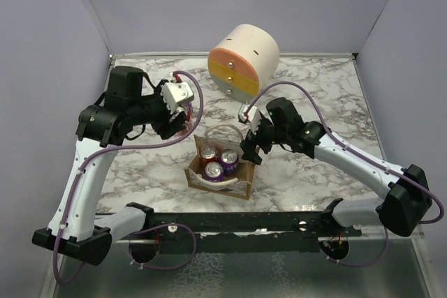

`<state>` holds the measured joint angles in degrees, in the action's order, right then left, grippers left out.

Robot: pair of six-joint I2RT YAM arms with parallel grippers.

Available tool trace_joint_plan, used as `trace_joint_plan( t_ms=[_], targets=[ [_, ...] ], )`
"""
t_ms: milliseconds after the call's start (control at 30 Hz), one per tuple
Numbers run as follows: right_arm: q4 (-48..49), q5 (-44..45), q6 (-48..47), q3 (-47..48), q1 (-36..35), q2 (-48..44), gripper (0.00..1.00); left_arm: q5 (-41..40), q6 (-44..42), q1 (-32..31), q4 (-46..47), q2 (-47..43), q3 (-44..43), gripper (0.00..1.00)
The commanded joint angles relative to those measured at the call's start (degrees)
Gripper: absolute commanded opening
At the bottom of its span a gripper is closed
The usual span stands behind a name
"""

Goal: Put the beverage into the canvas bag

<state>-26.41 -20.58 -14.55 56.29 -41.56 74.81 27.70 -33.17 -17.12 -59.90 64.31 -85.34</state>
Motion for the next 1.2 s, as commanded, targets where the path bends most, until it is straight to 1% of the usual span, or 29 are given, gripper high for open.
trace_joint_plan(
  t_ms=[0,100,267,467,633,733,867,1033,1167],
  targets=[
    [-2.94,1.76,-4.51,-0.86,-0.06,-3.28,0.94,15.42,-7.83,-0.28,-11.27,-1.84,-3.79,0.0],
    [-5.32,1.35,-6.58,-0.71,-0.01,-4.57,0.94,20.1,-9.58,-0.91,-12.44,-1.66,-2.91,0.0],
    [-5.6,2.01,-8.46,-1.26,0.2,-5.38,0.92,27.14,-10.69,-2.82,-12.69,0.12,-2.3,0.0],
    [-5.88,0.58,-9.37,-2.21,1.07,-6.3,0.88,27.9,-11.63,-7.55,-10.54,3.55,-2.72,0.0],
    [-6.15,-2.17,-10.03,-2.62,2.1,-7.42,0.82,30.25,-14.02,-12.37,-4.89,6.37,-0.38,0.0],
    [-5.93,-3.95,-9.77,-2.77,3.04,-7.42,0.78,32.52,-16.19,-14.73,-3.18,8.8,0.17,0.0],
    [-6.55,-6.14,-9.17,-1.97,3.69,-6.54,0.73,36.4,-17.48,-16.19,1.48,11.12,1.92,0.0],
    [-7.35,-7.21,-8.89,-0.81,4.31,-5.97,0.7,40.16,-18.5,-17.67,6.43,13.87,3.62,0.0],
    [-7.47,-8.53,-8.51,-0.66,5.25,-6.08,0.65,40.91,-20.94,-18.95,9.04,15.62,5.69,0.0]
  ],
)
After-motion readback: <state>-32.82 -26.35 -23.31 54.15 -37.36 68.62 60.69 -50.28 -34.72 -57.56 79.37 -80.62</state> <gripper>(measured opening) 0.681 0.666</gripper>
